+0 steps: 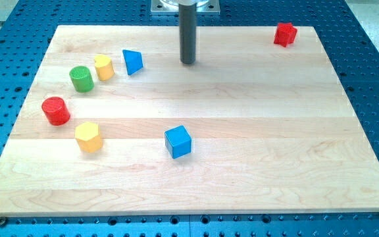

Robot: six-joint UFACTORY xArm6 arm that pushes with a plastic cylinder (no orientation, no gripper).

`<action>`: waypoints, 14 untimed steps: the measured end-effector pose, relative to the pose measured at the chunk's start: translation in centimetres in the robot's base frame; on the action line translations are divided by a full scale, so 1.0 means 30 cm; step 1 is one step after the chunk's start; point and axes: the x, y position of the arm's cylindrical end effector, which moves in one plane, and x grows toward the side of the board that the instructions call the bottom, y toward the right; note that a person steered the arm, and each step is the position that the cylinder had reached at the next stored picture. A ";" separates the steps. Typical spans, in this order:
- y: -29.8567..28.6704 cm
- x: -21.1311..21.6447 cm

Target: Move the red star into the blue triangle

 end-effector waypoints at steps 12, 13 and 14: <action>0.588 -0.209; 0.502 -0.138; 0.162 -0.108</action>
